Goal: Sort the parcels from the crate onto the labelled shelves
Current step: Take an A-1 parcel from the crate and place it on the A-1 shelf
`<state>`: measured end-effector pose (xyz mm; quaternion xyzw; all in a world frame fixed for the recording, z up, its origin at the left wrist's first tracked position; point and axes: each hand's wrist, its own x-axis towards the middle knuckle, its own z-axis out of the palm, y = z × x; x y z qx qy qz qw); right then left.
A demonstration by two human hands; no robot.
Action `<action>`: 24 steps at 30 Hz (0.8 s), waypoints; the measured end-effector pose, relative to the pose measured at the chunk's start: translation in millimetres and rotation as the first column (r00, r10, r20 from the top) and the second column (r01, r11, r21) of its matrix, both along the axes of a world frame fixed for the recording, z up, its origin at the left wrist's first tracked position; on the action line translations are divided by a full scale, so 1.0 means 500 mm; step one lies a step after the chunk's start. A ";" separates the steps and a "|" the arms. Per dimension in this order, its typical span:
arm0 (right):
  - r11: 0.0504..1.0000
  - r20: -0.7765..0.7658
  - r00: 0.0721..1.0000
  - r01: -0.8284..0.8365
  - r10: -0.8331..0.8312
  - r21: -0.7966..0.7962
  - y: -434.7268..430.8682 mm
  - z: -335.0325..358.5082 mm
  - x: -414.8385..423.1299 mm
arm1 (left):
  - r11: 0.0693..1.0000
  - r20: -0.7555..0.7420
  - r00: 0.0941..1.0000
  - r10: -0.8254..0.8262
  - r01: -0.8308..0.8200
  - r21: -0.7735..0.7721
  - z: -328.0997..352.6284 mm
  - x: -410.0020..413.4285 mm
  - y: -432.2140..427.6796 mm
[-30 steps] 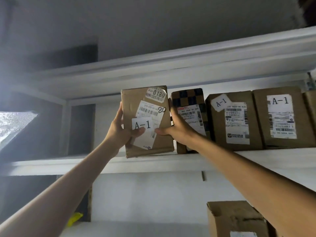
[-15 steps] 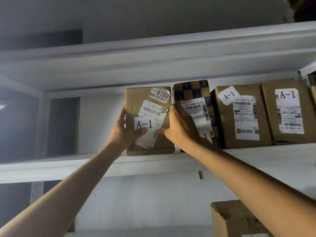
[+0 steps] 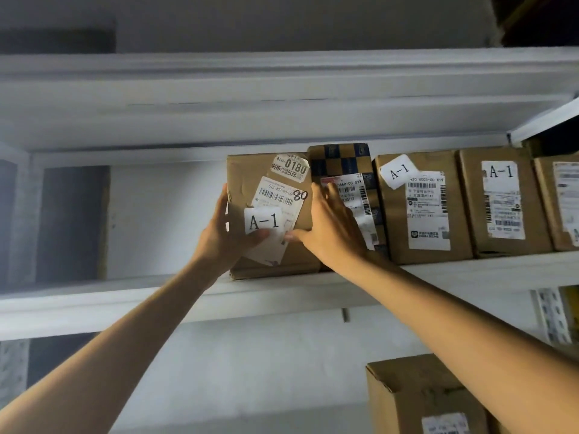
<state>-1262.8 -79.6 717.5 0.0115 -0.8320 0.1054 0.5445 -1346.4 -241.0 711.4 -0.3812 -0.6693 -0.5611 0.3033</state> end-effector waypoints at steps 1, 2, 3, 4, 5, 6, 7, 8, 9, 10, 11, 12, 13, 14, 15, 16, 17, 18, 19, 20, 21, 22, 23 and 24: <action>1.000 0.001 1.000 -0.003 0.003 0.002 0.000 0.000 0.000 | 1.000 0.002 1.000 0.019 -0.019 -0.011 0.000 0.002 -0.002; 1.000 -0.008 1.000 0.000 0.000 0.006 0.000 0.000 0.000 | 0.999 0.011 0.999 0.044 -0.044 -0.018 -0.001 0.005 -0.002; 1.000 -0.025 1.000 0.005 -0.004 0.012 0.001 -0.001 0.001 | 0.996 0.017 0.996 0.085 -0.084 -0.029 -0.001 0.011 -0.001; 1.000 -0.042 0.999 0.003 -0.002 0.022 0.003 -0.001 0.001 | 0.988 0.009 0.989 0.148 -0.148 -0.048 -0.003 0.016 0.000; 0.999 -0.066 0.998 0.002 0.000 0.038 0.005 -0.002 0.002 | 0.972 -0.008 0.974 0.225 -0.225 -0.071 -0.006 0.022 0.003; 0.998 -0.100 0.995 0.004 0.002 0.060 0.008 -0.004 0.001 | 0.948 -0.028 0.953 0.302 -0.303 -0.092 -0.007 0.029 0.005; 0.995 -0.141 0.990 0.012 0.001 0.095 0.011 -0.005 0.001 | 0.924 -0.051 0.930 0.364 -0.367 -0.111 -0.007 0.037 0.006; 0.988 -0.180 0.984 0.026 0.002 0.150 0.012 -0.008 -0.001 | 0.899 -0.080 0.907 0.413 -0.421 -0.125 -0.005 0.047 0.006; 0.975 -0.212 0.977 0.024 0.025 0.223 0.013 -0.011 -0.001 | 0.863 -0.116 0.873 0.473 -0.486 -0.136 -0.003 0.060 0.005; 0.955 -0.234 0.970 0.014 0.058 0.296 0.014 -0.015 -0.001 | 0.818 -0.156 0.829 0.537 -0.557 -0.142 -0.001 0.074 0.004; 0.935 -0.234 0.966 -0.016 0.106 0.353 0.016 -0.023 -0.002 | 0.762 -0.202 0.773 0.601 -0.631 -0.147 -0.003 0.092 0.002; 0.921 -0.221 0.964 -0.052 0.147 0.387 0.017 -0.033 -0.004 | 0.707 -0.253 0.718 0.648 -0.691 -0.151 -0.009 0.111 -0.001; 0.912 -0.203 0.964 -0.081 0.175 0.402 0.016 -0.043 -0.005 | 0.659 -0.302 0.672 0.676 -0.735 -0.159 -0.015 0.129 -0.005; 0.905 -0.186 0.960 -0.115 0.207 0.410 0.013 -0.055 -0.005 | 0.607 -0.340 0.626 0.701 -0.775 -0.176 -0.029 0.150 -0.010; 0.895 -0.171 0.954 -0.155 0.245 0.417 0.010 -0.068 -0.004 | 0.550 -0.364 0.587 0.723 -0.808 -0.210 -0.045 0.171 -0.015; 0.880 -0.135 0.947 -0.208 0.290 0.427 0.003 -0.083 -0.001 | 0.479 -0.376 0.545 0.749 -0.838 -0.261 -0.063 0.194 -0.022; 0.860 -0.092 0.937 -0.265 0.336 0.436 -0.005 -0.098 0.002 | 0.401 -0.380 0.503 0.776 -0.859 -0.317 -0.081 0.219 -0.030; 0.837 -0.061 0.922 -0.317 0.382 0.445 -0.014 -0.109 0.006 | 0.335 -0.373 0.463 0.804 -0.871 -0.359 -0.096 0.243 -0.039; 0.810 -0.036 0.900 -0.373 0.435 0.452 -0.024 -0.121 0.014 | 0.278 -0.350 0.419 0.838 -0.879 -0.386 -0.113 0.273 -0.050; 0.782 -0.011 0.875 -0.428 0.485 0.454 -0.031 -0.129 0.025 | 0.239 -0.321 0.380 0.867 -0.884 -0.402 -0.126 0.304 -0.059; 0.747 0.018 0.841 -0.490 0.541 0.450 -0.042 -0.139 0.040 | 0.201 -0.294 0.340 0.893 -0.887 -0.416 -0.140 0.339 -0.069; 0.706 0.047 0.803 -0.548 0.594 0.448 -0.056 -0.151 0.055 | 0.161 -0.275 0.300 0.914 -0.887 -0.433 -0.154 0.376 -0.082; 0.664 0.082 0.768 -0.597 0.635 0.451 -0.070 -0.161 0.070 | 0.119 -0.260 0.258 0.930 -0.884 -0.451 -0.164 0.409 -0.094; 0.610 0.120 0.723 -0.649 0.680 0.454 -0.088 -0.173 0.092 | 0.064 -0.249 0.201 0.947 -0.881 -0.468 -0.177 0.450 -0.108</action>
